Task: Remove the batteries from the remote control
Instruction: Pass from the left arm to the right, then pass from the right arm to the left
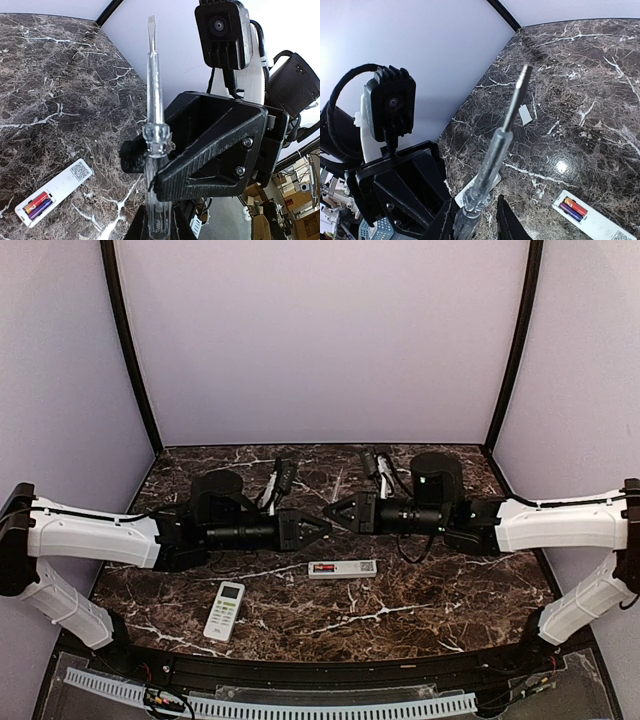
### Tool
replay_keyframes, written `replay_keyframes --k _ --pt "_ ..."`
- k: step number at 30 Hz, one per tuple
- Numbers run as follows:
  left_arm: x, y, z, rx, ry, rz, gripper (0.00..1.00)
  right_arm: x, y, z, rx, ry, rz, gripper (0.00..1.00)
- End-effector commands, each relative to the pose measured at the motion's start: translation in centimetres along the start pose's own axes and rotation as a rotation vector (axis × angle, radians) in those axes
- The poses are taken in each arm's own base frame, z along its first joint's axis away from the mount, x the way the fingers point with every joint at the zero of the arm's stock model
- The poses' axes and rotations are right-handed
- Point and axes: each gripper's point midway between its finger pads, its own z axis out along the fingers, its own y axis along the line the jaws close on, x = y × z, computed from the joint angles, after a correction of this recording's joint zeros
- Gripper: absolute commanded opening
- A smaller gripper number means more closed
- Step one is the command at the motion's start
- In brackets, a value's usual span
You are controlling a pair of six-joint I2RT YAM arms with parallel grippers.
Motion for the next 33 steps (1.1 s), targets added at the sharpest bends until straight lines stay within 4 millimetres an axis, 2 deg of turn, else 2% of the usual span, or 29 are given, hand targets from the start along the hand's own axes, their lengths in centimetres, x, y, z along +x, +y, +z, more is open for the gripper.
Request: replay_keyframes --k 1,5,6,7,8,11,13,16,19,20,21,24,28,33 --pt "-0.5 -1.4 -0.8 0.047 -0.016 0.025 0.00 -1.3 1.9 0.5 -0.068 -0.033 -0.014 0.24" --pt "-0.3 -1.4 -0.8 0.046 -0.009 0.037 0.00 -1.3 1.7 0.7 -0.062 -0.032 -0.010 0.09" --pt "-0.4 -1.5 -0.8 0.049 -0.009 0.045 0.05 -1.3 1.6 0.7 -0.056 -0.034 -0.008 0.04" --pt "-0.4 -1.5 -0.9 0.045 -0.003 0.047 0.11 -1.4 1.5 0.6 -0.047 -0.039 -0.003 0.00" --pt "-0.5 -1.5 -1.0 0.041 -0.005 0.058 0.26 -1.5 1.4 0.4 -0.040 -0.046 -0.004 0.00" --pt "-1.0 -1.1 -1.9 -0.012 -0.016 0.085 0.60 -1.8 1.2 -0.4 -0.019 -0.062 -0.027 0.00" --pt "-1.5 -1.0 -2.9 -0.044 -0.020 0.120 0.69 -2.0 1.5 -1.1 -0.030 -0.050 -0.064 0.00" --pt "-2.6 0.3 -4.9 -0.105 -0.012 0.166 0.76 -1.7 1.9 -2.5 -0.060 0.020 -0.111 0.00" --pt "-4.8 0.1 -7.1 -0.073 -0.011 0.219 0.80 -1.1 2.3 -4.0 -0.098 0.095 -0.155 0.00" --pt "-4.7 0.3 -7.5 -0.078 0.015 0.221 0.81 -0.9 2.3 -4.5 -0.090 0.118 -0.169 0.00" --pt "-5.7 -0.4 -7.9 -0.055 0.012 0.264 0.81 -0.5 2.6 -5.0 -0.096 0.143 -0.184 0.00" --pt "-6.3 -2.0 -8.1 -0.017 0.068 0.353 0.82 0.8 5.1 -6.4 -0.234 0.242 -0.198 0.00" --pt "-5.6 -5.3 -8.1 0.157 0.144 0.494 0.82 1.9 8.1 -7.9 -0.387 0.351 -0.173 0.00" --pt "-4.6 -7.2 -8.4 0.306 0.164 0.636 0.82 2.9 10.0 -9.3 -0.473 0.437 -0.136 0.00"
